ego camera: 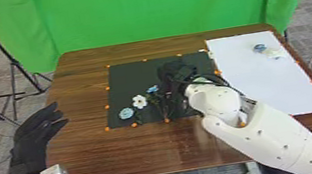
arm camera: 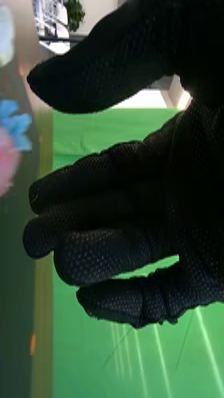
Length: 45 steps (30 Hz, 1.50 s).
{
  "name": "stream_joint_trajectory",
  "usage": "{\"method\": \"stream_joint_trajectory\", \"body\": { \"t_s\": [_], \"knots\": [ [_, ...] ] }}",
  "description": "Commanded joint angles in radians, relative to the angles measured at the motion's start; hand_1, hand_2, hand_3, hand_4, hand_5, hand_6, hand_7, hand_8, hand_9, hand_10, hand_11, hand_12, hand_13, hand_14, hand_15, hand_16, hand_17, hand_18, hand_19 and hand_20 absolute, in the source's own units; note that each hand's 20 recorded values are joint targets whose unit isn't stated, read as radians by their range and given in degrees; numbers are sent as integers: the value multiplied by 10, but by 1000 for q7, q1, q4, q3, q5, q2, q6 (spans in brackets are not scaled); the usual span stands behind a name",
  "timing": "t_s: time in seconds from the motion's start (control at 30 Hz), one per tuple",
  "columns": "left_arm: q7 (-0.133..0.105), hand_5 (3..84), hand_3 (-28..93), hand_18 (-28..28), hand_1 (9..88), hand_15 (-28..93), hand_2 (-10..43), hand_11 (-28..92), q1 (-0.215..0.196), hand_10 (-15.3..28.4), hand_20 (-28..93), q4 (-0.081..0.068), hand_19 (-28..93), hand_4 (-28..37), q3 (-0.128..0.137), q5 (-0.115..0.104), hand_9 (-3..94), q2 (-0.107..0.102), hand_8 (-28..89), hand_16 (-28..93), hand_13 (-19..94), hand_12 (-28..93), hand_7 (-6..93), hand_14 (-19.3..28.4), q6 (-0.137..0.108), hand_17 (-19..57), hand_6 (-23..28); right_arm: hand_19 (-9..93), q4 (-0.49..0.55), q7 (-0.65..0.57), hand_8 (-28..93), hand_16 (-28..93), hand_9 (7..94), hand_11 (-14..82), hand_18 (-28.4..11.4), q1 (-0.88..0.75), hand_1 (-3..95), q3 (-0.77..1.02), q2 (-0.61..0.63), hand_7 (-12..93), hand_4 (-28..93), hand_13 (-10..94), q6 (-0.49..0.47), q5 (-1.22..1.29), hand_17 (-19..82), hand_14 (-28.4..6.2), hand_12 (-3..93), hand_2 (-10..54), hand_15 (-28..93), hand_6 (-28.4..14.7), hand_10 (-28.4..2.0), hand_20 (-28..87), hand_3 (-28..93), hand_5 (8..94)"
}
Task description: Arrange flowers
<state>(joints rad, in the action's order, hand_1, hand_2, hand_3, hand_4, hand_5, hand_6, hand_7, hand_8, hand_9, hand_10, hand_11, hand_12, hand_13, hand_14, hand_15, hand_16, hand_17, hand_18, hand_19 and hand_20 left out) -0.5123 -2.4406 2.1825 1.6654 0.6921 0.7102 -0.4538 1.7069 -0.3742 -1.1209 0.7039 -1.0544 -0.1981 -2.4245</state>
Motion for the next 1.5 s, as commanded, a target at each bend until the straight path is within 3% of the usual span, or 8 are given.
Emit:
{"method": "stream_joint_trajectory", "body": {
  "t_s": [0.03, 0.33, 0.43, 0.53, 0.77, 1.2, 1.33, 1.5],
  "knots": [
    [-29, 361, 837, 201, 275, 619, 13, 350, -49, 179, 100, 14, 533, -212, 18, -17, 324, -18, -131, -130, 226, 96, 216, 240, -24, -117, 72, 806, 46, -6, -136, 196, 621, 306, -243, 95, 246, 3, 168, 226, -270, 544, 40, 54, 200, -139, 184, -42, 780, -43, -170, 365, 843, 606],
    [-39, 361, 835, 201, 276, 620, 14, 351, -49, 180, 101, 19, 533, -215, -2, -21, 323, -26, -130, -130, 227, 96, 216, 241, -35, -117, 73, 788, -28, -49, -142, 185, 569, 280, -228, 95, 231, 118, 392, 236, -270, 515, 16, 100, 187, -132, 173, -26, 775, -41, -169, 360, 855, 554],
    [-40, 361, 835, 202, 277, 620, 15, 351, -53, 180, 101, 21, 534, -214, -2, -23, 324, -18, -130, -130, 227, 95, 214, 241, -36, -117, 73, 778, -56, -90, -145, 176, 529, 249, -221, 69, 228, 176, 426, 229, -276, 484, -19, 104, 176, -134, 166, -28, 764, -45, -166, 359, 862, 515],
    [-25, 361, 835, 202, 277, 620, 15, 351, -41, 180, 101, 21, 535, -214, -9, -14, 324, -5, -130, -130, 227, 96, 215, 242, -28, -117, 73, 774, -79, -105, -142, 172, 509, 239, -218, 26, 226, 235, 452, 223, -278, 468, -39, 97, 175, -137, 166, -27, 761, -50, -169, 356, 865, 498],
    [-19, 360, 833, 202, 277, 620, 15, 350, -27, 181, 101, 18, 535, -214, -22, -12, 324, 1, -130, -131, 227, 96, 216, 242, -21, -117, 72, 768, -152, -98, -139, 163, 462, 217, -216, -27, 224, 335, 402, 215, -281, 435, -141, 62, 165, -147, 164, -40, 759, -55, -170, 353, 872, 455],
    [-12, 360, 831, 202, 278, 620, 15, 350, -14, 181, 100, 13, 534, -213, -27, -8, 324, 8, -131, -130, 228, 96, 217, 242, -11, -117, 72, 766, -225, -166, -135, 142, 434, 184, -215, -53, 224, 357, 351, 204, -283, 424, -178, 87, 161, -150, 167, -47, 764, -54, -164, 358, 870, 424],
    [12, 360, 830, 203, 278, 620, 16, 349, -16, 181, 100, 15, 535, -213, -10, 7, 324, 8, -131, -131, 228, 96, 217, 243, 1, -118, 72, 767, -255, -174, -135, 140, 433, 182, -215, -19, 225, 337, 351, 202, -283, 426, -188, 81, 161, -150, 167, -46, 765, -54, -161, 358, 869, 422],
    [-11, 360, 830, 203, 278, 620, 17, 350, -24, 180, 100, 18, 535, -213, -5, -9, 324, 5, -131, -130, 228, 97, 218, 242, -12, -117, 71, 769, -268, -176, -135, 138, 429, 176, -214, 7, 225, 326, 352, 198, -283, 425, -187, 74, 162, -150, 165, -47, 765, -53, -158, 360, 869, 417]
  ]
}}
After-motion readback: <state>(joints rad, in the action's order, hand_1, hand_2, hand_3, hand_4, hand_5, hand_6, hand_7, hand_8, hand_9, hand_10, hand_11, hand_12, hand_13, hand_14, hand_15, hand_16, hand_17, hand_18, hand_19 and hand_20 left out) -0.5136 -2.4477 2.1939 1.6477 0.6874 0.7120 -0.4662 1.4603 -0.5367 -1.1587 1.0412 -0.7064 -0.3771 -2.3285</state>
